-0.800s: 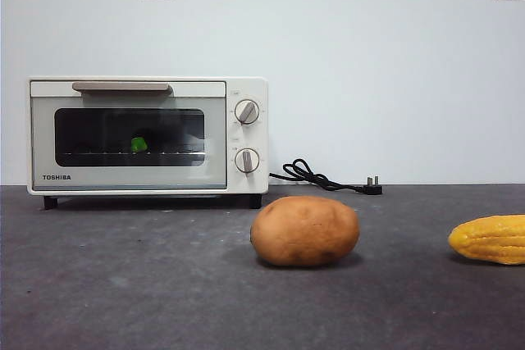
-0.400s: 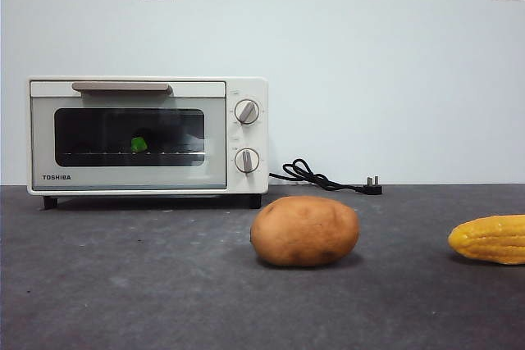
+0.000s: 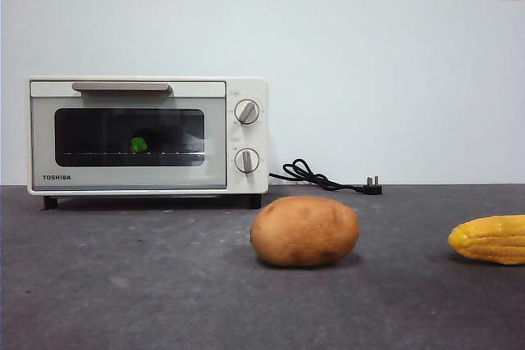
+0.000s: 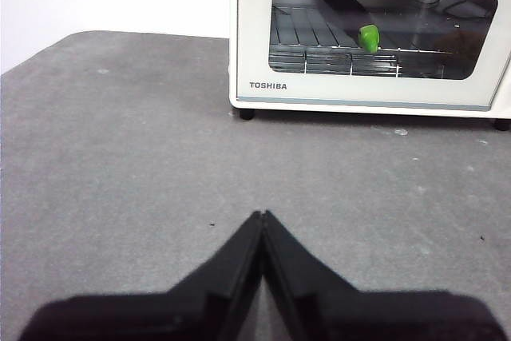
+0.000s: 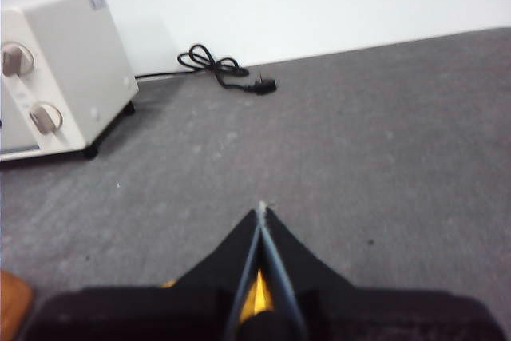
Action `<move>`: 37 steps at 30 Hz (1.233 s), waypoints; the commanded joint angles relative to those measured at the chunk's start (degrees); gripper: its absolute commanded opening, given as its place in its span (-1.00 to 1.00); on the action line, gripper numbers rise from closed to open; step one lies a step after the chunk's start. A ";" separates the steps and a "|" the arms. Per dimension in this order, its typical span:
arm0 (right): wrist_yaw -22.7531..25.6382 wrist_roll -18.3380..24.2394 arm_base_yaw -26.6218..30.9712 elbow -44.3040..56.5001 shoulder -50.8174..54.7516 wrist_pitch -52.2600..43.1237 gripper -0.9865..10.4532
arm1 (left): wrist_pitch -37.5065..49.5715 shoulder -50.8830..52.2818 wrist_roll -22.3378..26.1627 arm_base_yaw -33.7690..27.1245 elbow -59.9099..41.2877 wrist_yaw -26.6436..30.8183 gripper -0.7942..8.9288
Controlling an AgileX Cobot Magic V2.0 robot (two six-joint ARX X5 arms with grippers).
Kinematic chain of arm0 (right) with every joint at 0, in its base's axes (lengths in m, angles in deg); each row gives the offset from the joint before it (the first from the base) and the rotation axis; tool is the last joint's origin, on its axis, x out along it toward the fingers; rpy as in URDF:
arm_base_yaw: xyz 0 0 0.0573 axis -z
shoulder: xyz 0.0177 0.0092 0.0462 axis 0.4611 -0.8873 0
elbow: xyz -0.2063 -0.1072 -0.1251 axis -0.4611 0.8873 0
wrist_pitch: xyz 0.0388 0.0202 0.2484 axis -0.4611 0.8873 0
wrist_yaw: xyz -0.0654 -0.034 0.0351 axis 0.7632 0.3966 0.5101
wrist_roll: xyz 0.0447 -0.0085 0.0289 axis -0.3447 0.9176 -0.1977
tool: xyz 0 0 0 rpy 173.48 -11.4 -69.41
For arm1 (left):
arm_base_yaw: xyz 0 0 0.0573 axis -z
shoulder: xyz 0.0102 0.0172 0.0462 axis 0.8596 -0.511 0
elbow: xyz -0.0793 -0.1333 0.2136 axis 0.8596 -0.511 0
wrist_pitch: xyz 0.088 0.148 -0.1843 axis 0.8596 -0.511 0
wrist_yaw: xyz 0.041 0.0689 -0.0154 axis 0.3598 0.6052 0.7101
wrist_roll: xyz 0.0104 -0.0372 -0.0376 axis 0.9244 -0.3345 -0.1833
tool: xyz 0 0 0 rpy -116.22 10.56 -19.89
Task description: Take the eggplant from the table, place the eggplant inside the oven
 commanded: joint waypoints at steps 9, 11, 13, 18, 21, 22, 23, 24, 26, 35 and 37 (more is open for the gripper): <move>-1.55 -0.46 0.09 0.48 0.15 3.17 -0.83 | 0.42 -0.02 -0.37 -0.09 -0.50 -0.26 -0.84; -1.33 -0.46 0.09 0.48 0.15 3.17 -0.83 | 0.42 -0.02 -0.37 -0.09 -0.50 -0.26 -0.84; -1.05 -0.42 0.09 0.48 0.15 3.19 -0.83 | 0.42 -0.02 -0.37 -0.09 -0.50 -0.26 -0.84; -1.07 -0.42 0.11 0.48 0.13 3.23 -0.83 | 0.42 -0.02 -0.37 -0.09 -0.50 -0.26 -0.84; -1.07 -0.42 0.11 0.46 0.11 3.26 -0.83 | 0.42 -0.02 -0.37 -0.09 -0.50 -0.26 -0.84; -1.07 -0.42 0.11 0.48 0.11 3.26 -0.83 | 0.42 -0.02 -0.37 -0.09 -0.50 -0.26 -0.84; -1.09 -0.42 0.11 0.46 0.11 3.26 -0.83 | 0.42 -0.02 -0.39 -0.09 -0.50 -0.26 -0.84; -1.09 -0.44 0.11 0.46 0.11 3.26 -0.83 | 0.42 -0.02 -0.37 -0.09 -0.50 -0.26 -0.84; -1.07 -0.42 0.11 0.46 0.11 3.26 -0.83 | 0.42 -0.02 -0.37 -0.09 -0.50 -0.26 -0.84; -1.07 -0.42 0.11 0.46 0.11 3.26 -0.83 | 0.42 -0.02 -0.37 -0.09 -0.50 -0.26 -0.84; -1.07 -0.44 0.11 0.46 0.11 3.26 -0.83 | 0.42 -0.02 -0.37 -0.09 -0.50 -0.26 -0.84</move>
